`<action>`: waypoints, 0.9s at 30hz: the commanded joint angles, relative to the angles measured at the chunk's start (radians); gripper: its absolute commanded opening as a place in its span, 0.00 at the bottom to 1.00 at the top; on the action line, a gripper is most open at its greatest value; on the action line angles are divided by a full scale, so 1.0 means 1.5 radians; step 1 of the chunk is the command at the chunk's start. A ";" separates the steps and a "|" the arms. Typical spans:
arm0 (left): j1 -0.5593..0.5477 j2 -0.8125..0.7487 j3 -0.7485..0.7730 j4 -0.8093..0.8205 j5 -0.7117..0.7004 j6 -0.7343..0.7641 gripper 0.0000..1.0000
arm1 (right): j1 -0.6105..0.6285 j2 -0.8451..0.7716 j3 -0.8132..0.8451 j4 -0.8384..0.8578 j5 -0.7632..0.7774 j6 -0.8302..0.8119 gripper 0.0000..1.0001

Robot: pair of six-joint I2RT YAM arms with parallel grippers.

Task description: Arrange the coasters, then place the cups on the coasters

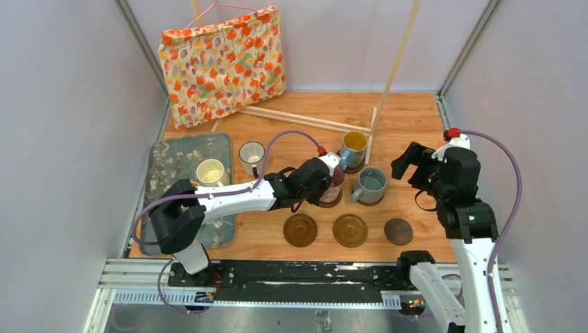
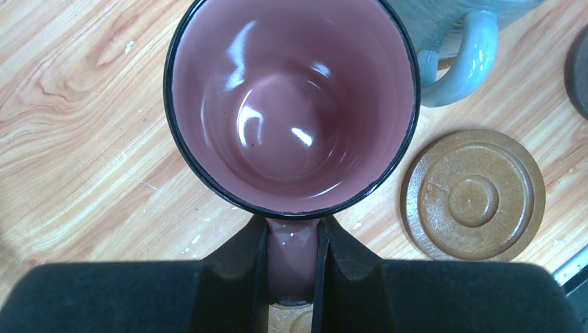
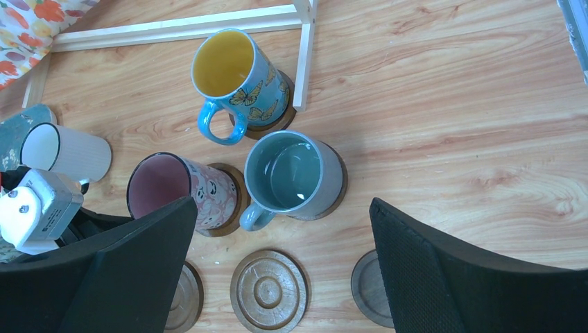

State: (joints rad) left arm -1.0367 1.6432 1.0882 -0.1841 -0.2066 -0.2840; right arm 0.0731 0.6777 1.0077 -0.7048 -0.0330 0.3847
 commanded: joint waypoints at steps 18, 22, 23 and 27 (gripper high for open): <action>-0.003 -0.011 -0.006 0.038 0.002 -0.018 0.12 | 0.010 -0.005 0.016 -0.015 0.002 0.001 1.00; -0.003 -0.011 -0.001 0.025 -0.019 -0.021 0.18 | 0.011 -0.010 0.015 -0.015 0.003 0.001 1.00; -0.003 -0.011 0.000 0.021 -0.025 -0.022 0.19 | 0.011 -0.011 0.015 -0.015 0.002 0.001 1.00; -0.003 -0.013 0.000 0.014 -0.034 -0.021 0.28 | 0.011 -0.012 0.016 -0.017 0.002 0.001 1.00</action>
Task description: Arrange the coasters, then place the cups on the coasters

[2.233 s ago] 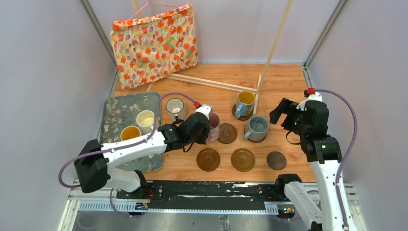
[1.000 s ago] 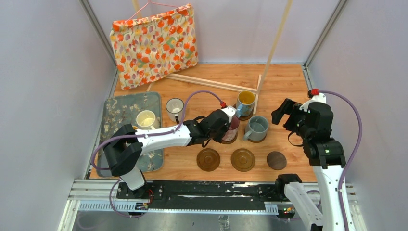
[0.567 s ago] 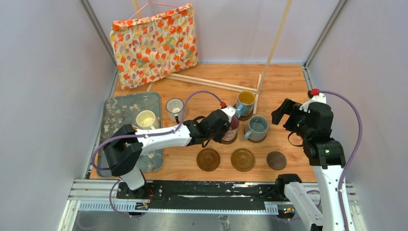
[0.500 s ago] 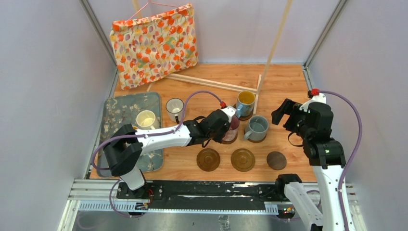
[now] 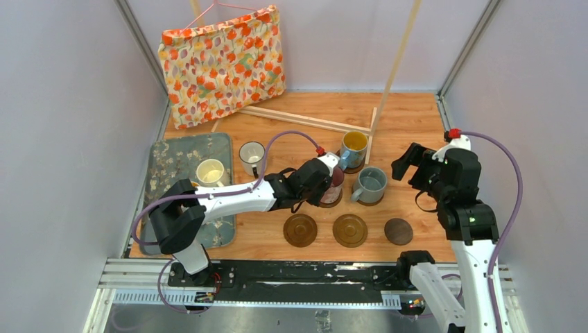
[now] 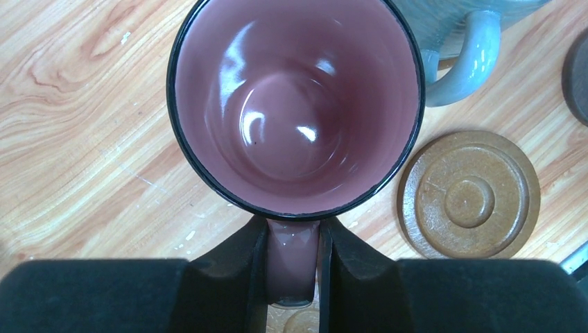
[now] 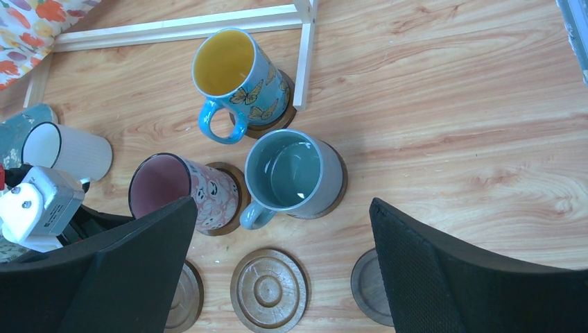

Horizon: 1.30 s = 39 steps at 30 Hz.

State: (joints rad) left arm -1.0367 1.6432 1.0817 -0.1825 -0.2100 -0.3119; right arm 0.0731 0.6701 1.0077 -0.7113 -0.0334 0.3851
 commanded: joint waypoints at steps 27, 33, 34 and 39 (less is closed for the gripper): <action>-0.001 -0.207 -0.032 -0.103 -0.123 -0.032 0.94 | 0.011 -0.008 0.011 -0.012 0.002 0.000 1.00; 0.053 -0.241 -0.043 -0.189 -0.231 -0.134 0.95 | 0.010 -0.006 0.020 -0.012 0.000 0.002 1.00; 0.064 -0.245 -0.055 -0.192 -0.241 -0.147 0.95 | 0.011 -0.006 0.022 -0.012 -0.002 0.002 1.00; 0.107 -0.273 -0.095 -0.215 -0.308 -0.203 0.95 | 0.011 -0.008 0.035 -0.015 0.002 -0.003 1.00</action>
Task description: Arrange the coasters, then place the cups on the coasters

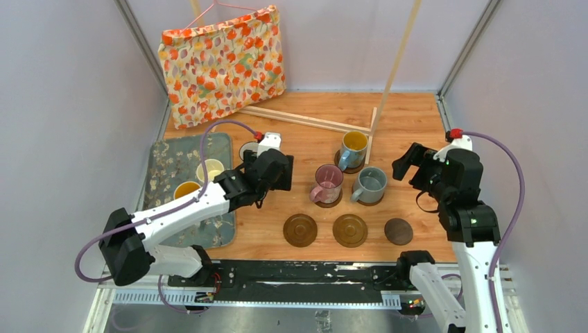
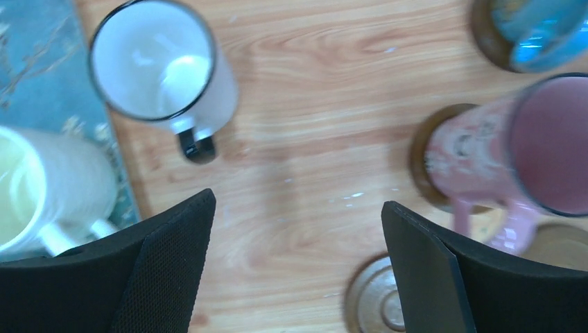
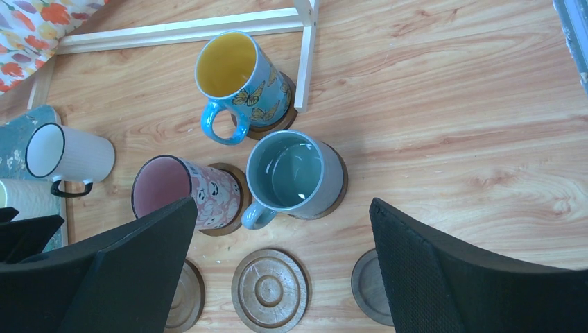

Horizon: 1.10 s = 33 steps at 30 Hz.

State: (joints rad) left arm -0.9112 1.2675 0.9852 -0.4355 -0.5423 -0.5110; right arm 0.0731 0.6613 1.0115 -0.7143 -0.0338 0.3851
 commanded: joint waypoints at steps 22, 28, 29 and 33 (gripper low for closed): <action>0.161 0.107 -0.073 0.077 -0.102 -0.110 0.65 | 0.011 -0.029 0.035 -0.027 0.006 -0.018 1.00; 0.180 0.166 -0.055 0.103 -0.095 -0.102 0.46 | 0.011 -0.033 0.037 -0.028 0.002 -0.016 1.00; 0.183 0.173 -0.052 0.105 -0.096 -0.101 0.43 | 0.011 -0.032 0.038 -0.028 0.001 -0.016 1.00; 0.186 0.195 -0.044 0.111 -0.096 -0.097 0.38 | 0.011 -0.033 0.040 -0.028 0.000 -0.017 1.00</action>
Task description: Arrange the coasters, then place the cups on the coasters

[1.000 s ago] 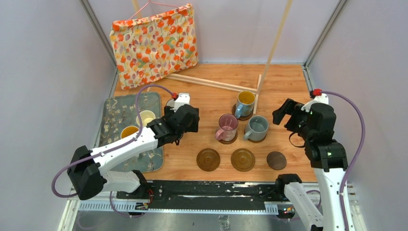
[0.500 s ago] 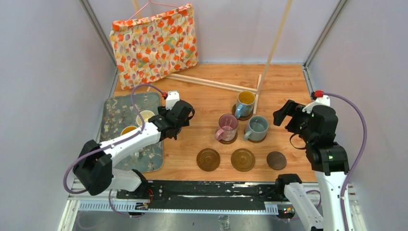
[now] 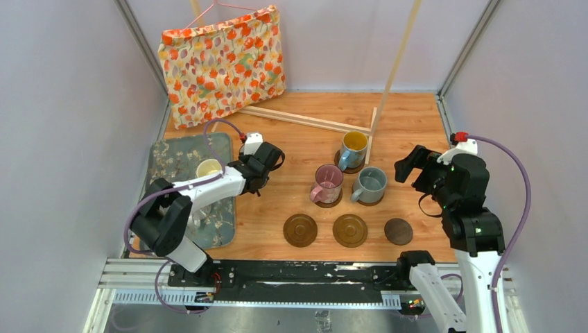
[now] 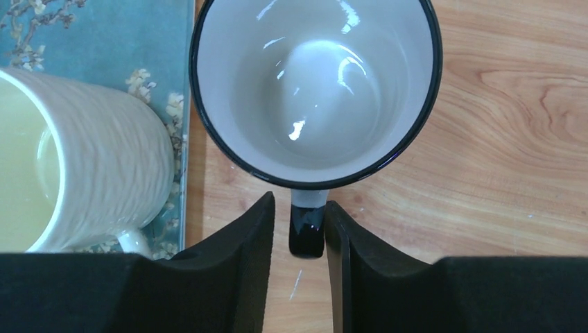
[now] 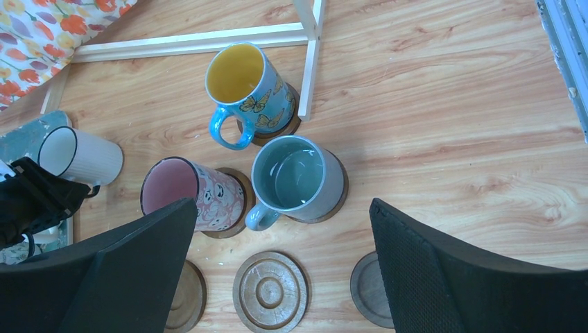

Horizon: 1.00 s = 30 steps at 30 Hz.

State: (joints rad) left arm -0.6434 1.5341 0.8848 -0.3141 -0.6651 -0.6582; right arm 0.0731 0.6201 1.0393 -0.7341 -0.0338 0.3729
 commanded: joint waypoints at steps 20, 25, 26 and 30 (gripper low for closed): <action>0.011 0.043 0.061 0.063 0.018 0.068 0.00 | 0.011 0.005 0.035 -0.009 0.000 -0.020 1.00; 0.012 0.006 0.060 0.051 0.019 0.075 0.00 | 0.011 0.004 0.032 -0.008 -0.002 -0.018 1.00; 0.012 0.000 0.062 0.045 0.017 0.076 0.00 | 0.011 0.004 0.032 -0.007 -0.002 -0.018 1.00; 0.012 -0.029 0.057 0.035 0.014 0.083 0.00 | 0.011 0.008 0.031 -0.002 -0.006 -0.015 1.00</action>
State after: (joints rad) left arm -0.6304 1.5730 0.9371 -0.2863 -0.6018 -0.5526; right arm 0.0731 0.6319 1.0725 -0.7341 -0.0338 0.3557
